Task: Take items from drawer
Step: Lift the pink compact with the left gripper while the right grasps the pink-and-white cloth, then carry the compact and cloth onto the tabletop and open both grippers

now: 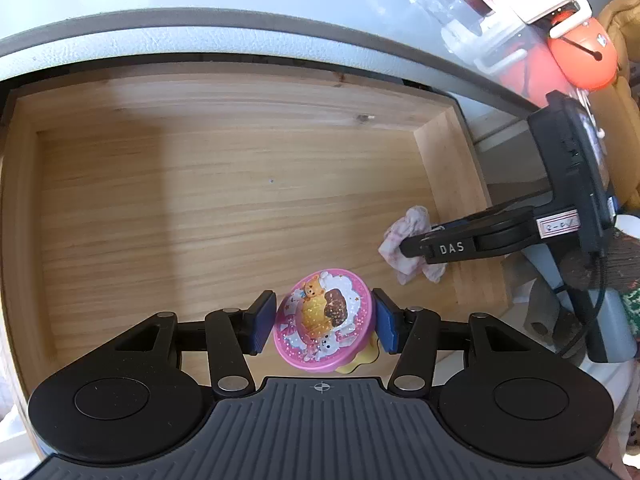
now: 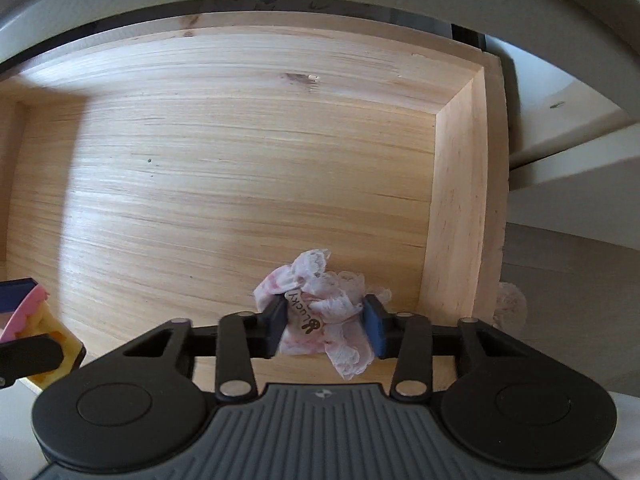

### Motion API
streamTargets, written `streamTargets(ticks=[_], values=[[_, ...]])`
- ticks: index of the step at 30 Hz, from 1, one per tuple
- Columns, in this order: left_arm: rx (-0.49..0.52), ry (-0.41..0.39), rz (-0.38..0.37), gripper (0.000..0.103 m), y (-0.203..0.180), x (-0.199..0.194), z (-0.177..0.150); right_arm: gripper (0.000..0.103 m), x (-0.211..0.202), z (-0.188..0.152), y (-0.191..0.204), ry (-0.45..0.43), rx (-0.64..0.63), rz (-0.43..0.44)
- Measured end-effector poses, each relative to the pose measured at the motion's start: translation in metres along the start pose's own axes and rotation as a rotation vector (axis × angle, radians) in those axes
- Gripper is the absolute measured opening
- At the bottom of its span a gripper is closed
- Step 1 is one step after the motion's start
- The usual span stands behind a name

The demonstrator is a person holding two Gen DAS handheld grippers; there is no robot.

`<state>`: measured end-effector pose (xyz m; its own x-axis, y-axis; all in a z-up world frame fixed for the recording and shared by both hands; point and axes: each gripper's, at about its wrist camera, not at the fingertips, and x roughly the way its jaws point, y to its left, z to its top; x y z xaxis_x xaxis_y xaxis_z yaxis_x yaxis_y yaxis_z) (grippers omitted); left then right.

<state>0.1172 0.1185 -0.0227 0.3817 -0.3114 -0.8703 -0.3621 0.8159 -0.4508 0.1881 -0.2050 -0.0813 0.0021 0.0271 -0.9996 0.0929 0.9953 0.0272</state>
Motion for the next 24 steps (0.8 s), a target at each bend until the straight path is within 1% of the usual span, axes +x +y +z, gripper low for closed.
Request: streamTargets(ticks=[1, 3, 6, 9, 10, 12, 13, 14, 16, 18, 19, 20, 22, 24], values=[[0.0, 0.001, 0.001, 0.056, 0.001, 0.001, 0.0, 0.033, -0.001, -0.001, 0.0, -0.003, -0.003, 0.004], [-0.003, -0.003, 0.005, 0.056, 0.003, 0.001, 0.002, 0.025, -0.003, -0.003, 0.0, -0.014, -0.014, 0.01], [-0.015, -0.042, 0.012, 0.056, 0.008, -0.007, 0.005, 0.014, -0.014, -0.009, 0.001, -0.044, -0.043, 0.027], [-0.003, -0.063, 0.037, 0.056, 0.012, -0.008, 0.007, 0.013, -0.028, -0.02, 0.005, -0.078, -0.041, 0.067], [-0.003, -0.057, 0.049, 0.056, 0.013, -0.006, 0.006, 0.013, -0.032, -0.018, 0.01, -0.087, -0.037, 0.084], [-0.002, -0.045, 0.078, 0.056, 0.012, -0.001, 0.001, 0.012, -0.04, -0.033, 0.009, -0.111, -0.037, 0.115], [0.005, -0.042, 0.083, 0.056, 0.009, -0.001, -0.002, 0.012, -0.038, -0.028, 0.0, -0.125, -0.039, 0.124], [0.011, -0.043, 0.082, 0.056, 0.006, -0.002, -0.004, 0.012, -0.042, -0.033, 0.001, -0.142, -0.038, 0.128], [0.014, -0.062, 0.069, 0.056, 0.0, -0.01, -0.008, 0.012, -0.05, -0.035, 0.001, -0.171, -0.034, 0.141], [0.007, -0.089, 0.04, 0.056, -0.005, -0.022, -0.013, 0.012, -0.058, -0.04, -0.001, -0.193, -0.026, 0.161], [0.005, -0.09, 0.03, 0.056, -0.009, -0.027, -0.014, 0.012, -0.073, -0.039, 0.01, -0.205, -0.021, 0.169], [0.004, -0.086, 0.032, 0.056, -0.014, -0.03, -0.015, 0.012, -0.079, -0.042, 0.008, -0.22, -0.017, 0.179], [0.017, -0.088, 0.064, 0.056, -0.025, -0.042, -0.013, 0.012, -0.096, -0.051, 0.004, -0.259, -0.01, 0.208], [0.044, -0.129, 0.081, 0.056, -0.039, -0.061, -0.007, 0.012, -0.117, -0.053, 0.0, -0.316, -0.011, 0.239]])
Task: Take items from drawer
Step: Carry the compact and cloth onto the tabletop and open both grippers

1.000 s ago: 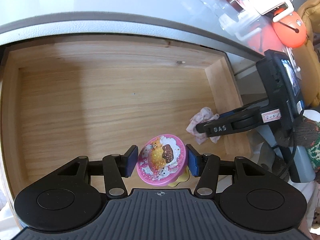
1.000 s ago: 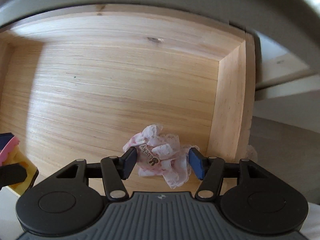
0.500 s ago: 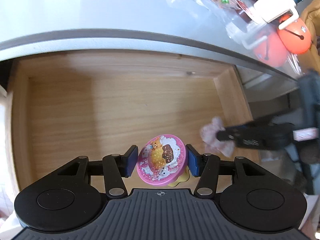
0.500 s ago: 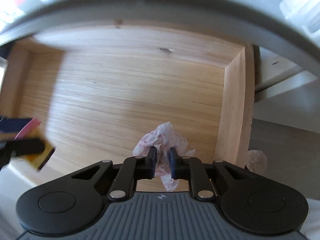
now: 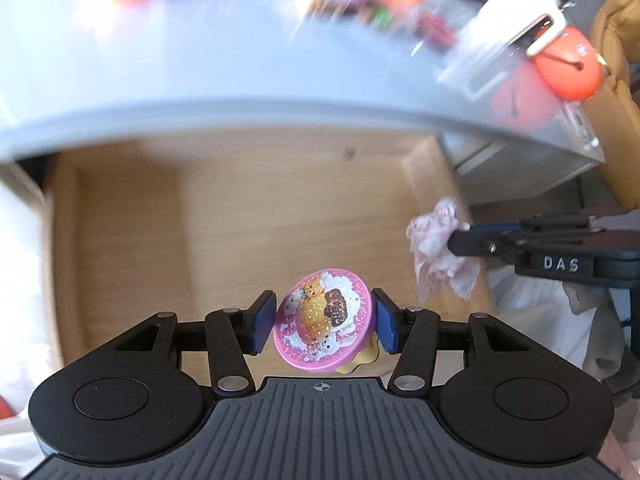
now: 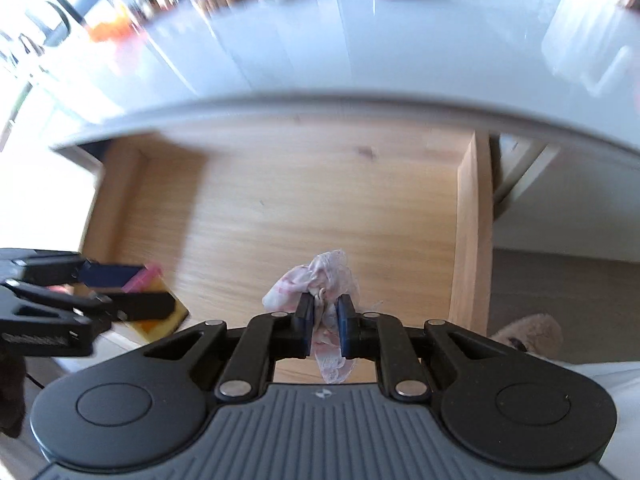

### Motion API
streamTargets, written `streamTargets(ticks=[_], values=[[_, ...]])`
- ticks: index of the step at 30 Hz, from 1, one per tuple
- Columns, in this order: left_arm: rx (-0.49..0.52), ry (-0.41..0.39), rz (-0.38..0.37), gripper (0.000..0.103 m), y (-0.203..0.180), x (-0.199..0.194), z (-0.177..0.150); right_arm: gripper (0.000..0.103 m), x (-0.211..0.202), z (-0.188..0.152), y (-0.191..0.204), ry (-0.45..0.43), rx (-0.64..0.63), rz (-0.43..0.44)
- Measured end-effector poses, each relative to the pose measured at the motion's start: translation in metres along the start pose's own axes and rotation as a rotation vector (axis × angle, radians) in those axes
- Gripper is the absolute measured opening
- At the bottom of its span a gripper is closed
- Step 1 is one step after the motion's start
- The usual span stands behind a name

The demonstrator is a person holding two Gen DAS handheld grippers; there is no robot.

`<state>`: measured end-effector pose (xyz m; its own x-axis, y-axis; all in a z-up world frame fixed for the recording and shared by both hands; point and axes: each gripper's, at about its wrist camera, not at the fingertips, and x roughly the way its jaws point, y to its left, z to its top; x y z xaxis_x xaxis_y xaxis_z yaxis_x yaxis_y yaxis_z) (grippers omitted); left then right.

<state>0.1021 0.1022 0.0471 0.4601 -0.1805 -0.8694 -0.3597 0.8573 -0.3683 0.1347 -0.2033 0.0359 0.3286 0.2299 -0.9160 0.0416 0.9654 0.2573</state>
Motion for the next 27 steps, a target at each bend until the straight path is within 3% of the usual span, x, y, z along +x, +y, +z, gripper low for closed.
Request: streamTargets(ticks=[4, 7, 11, 14, 18, 22, 27], values=[[-0.006, -0.173, -0.033, 0.056, -0.012, -0.056, 0.029, 0.012, -0.047, 0.023, 0.005, -0.12, -0.012, 0.022], [-0.012, -0.321, -0.01, 0.056, -0.015, -0.092, 0.057, 0.012, -0.082, 0.051, 0.012, -0.247, -0.017, 0.031], [-0.004, -0.464, 0.022, 0.056, -0.011, -0.108, 0.092, 0.012, -0.11, 0.089, 0.022, -0.388, -0.025, 0.032], [-0.047, -0.449, 0.019, 0.056, 0.003, -0.086, 0.108, 0.012, -0.101, 0.113, 0.029, -0.441, -0.058, -0.027], [-0.064, -0.388, 0.045, 0.056, 0.02, -0.046, 0.114, 0.012, -0.071, 0.142, 0.023, -0.409, -0.033, -0.026], [-0.06, -0.413, 0.084, 0.056, 0.029, -0.019, 0.125, 0.012, -0.016, 0.165, 0.023, -0.378, -0.046, -0.058], [-0.019, -0.46, 0.113, 0.052, 0.035, 0.001, 0.142, 0.013, 0.019, 0.176, 0.022, -0.362, -0.068, -0.123]])
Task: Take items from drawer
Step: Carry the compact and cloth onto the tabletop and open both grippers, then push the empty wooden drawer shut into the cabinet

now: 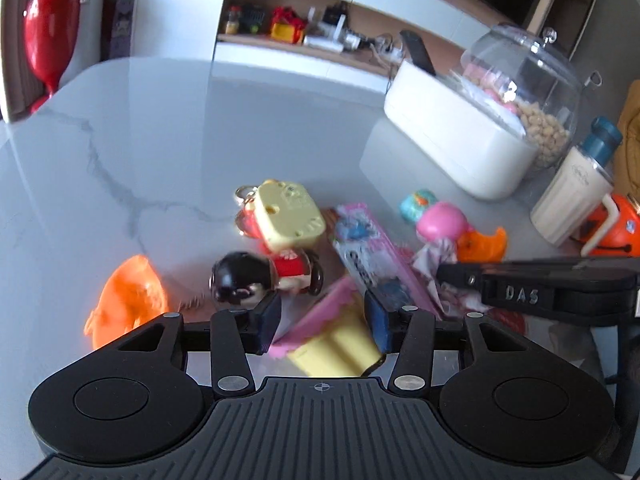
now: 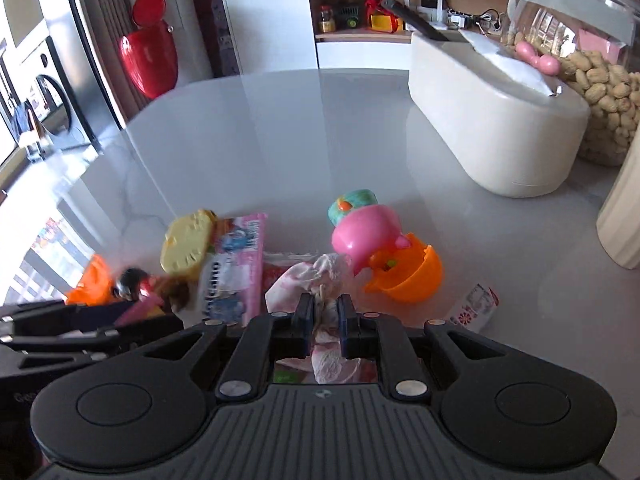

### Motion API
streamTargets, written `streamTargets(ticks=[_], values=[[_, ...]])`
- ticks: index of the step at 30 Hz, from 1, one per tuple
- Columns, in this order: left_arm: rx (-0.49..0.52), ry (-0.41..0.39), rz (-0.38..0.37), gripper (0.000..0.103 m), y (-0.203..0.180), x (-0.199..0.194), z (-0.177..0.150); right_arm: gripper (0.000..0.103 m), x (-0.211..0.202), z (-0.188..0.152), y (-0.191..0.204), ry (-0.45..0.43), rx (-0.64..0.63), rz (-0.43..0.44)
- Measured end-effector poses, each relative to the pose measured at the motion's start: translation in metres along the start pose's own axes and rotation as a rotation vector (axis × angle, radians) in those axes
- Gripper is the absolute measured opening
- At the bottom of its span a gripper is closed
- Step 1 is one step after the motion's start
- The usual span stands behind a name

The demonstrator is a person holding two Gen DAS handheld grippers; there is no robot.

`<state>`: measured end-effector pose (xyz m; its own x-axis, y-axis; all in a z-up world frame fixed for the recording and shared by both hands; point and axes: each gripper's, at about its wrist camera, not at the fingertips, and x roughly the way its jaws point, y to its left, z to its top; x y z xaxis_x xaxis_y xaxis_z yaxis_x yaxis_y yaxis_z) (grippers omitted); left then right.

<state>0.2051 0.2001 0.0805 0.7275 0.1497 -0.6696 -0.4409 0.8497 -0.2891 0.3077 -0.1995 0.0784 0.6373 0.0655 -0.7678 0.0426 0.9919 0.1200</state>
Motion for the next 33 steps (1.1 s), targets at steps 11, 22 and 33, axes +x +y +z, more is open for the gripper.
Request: streamTargets(ticks=[11, 22, 33], values=[[-0.042, -0.003, -0.059, 0.06, 0.012, 0.01, 0.003, 0.018, 0.005, 0.0, 0.005, -0.051, -0.054, -0.033], [0.12, -0.108, 0.046, 0.055, -0.007, -0.048, 0.002, 0.051, -0.048, -0.004, -0.009, -0.118, 0.002, -0.035], [0.192, -0.052, 0.003, 0.055, -0.036, -0.159, -0.098, 0.059, -0.156, -0.094, -0.021, -0.117, 0.043, -0.011]])
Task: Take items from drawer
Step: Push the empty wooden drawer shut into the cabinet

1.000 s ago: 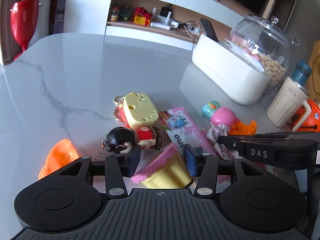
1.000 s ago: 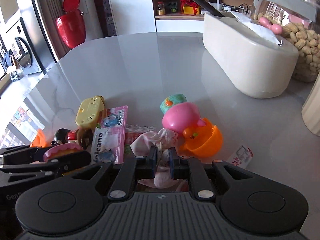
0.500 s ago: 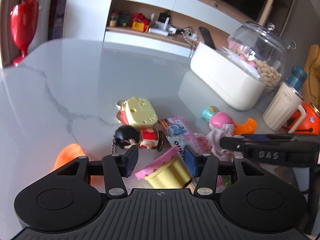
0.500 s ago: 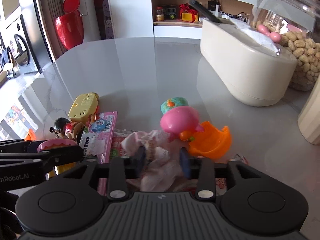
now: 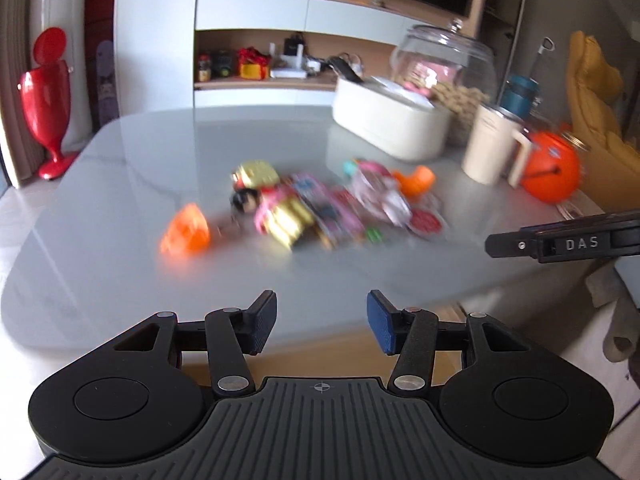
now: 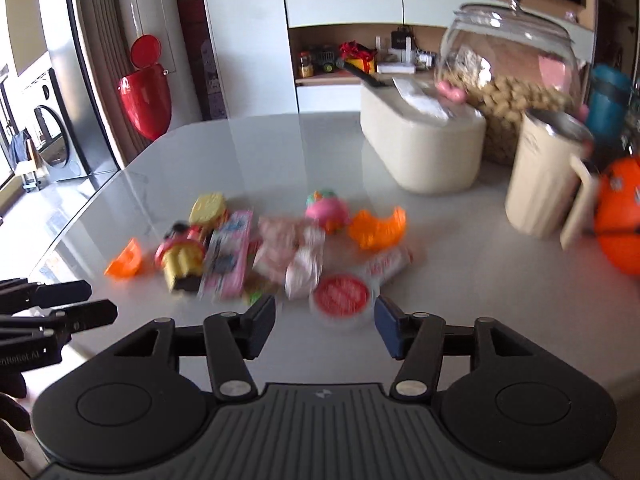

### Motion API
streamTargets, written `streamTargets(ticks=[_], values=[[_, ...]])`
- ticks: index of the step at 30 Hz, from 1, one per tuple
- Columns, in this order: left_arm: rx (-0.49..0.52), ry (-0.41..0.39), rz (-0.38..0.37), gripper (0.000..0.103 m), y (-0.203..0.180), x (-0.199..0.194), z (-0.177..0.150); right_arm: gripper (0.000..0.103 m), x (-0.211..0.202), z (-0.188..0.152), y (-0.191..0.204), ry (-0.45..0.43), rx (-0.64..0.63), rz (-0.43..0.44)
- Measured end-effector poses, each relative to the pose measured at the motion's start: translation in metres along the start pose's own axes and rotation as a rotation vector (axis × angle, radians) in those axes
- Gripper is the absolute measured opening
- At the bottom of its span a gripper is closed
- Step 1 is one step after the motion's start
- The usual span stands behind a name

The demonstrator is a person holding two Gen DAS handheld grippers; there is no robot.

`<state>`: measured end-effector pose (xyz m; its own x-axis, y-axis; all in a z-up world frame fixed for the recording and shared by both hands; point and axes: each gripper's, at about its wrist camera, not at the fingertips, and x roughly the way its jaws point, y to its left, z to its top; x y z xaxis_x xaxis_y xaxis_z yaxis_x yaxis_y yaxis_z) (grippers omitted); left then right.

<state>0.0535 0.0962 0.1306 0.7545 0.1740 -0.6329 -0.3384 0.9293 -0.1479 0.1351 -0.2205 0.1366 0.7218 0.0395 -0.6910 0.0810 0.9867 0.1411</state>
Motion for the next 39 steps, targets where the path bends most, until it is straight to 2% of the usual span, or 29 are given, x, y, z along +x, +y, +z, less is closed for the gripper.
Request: streamTargets(ticks=[4, 9, 15, 21, 23, 28, 33, 39], values=[[-0.022, 0.033, -0.002, 0.055, -0.019, -0.035, -0.052, 0.059, -0.032, -0.059, 0.002, 0.052, -0.02, 0.015], [-0.027, 0.135, -0.01, 0.055, -0.038, -0.051, -0.102, 0.059, -0.065, -0.124, 0.004, 0.132, 0.027, 0.074], [-0.004, 0.217, 0.018, 0.055, -0.052, -0.041, -0.125, 0.059, -0.066, -0.168, 0.019, 0.233, 0.02, 0.114], [-0.038, 0.231, 0.038, 0.056, -0.048, -0.023, -0.13, 0.06, -0.049, -0.175, 0.02, 0.259, 0.015, 0.104], [-0.044, 0.218, 0.036, 0.056, -0.047, -0.021, -0.129, 0.063, -0.046, -0.176, 0.02, 0.258, 0.02, 0.113], [-0.06, 0.181, 0.036, 0.056, -0.041, -0.011, -0.125, 0.063, -0.034, -0.177, 0.028, 0.228, -0.034, 0.059], [-0.053, 0.162, 0.052, 0.058, -0.035, 0.011, -0.108, 0.063, -0.014, -0.163, 0.033, 0.194, -0.073, 0.013], [-0.073, 0.179, 0.053, 0.058, -0.023, 0.045, -0.089, 0.064, 0.016, -0.139, 0.031, 0.171, -0.038, -0.022]])
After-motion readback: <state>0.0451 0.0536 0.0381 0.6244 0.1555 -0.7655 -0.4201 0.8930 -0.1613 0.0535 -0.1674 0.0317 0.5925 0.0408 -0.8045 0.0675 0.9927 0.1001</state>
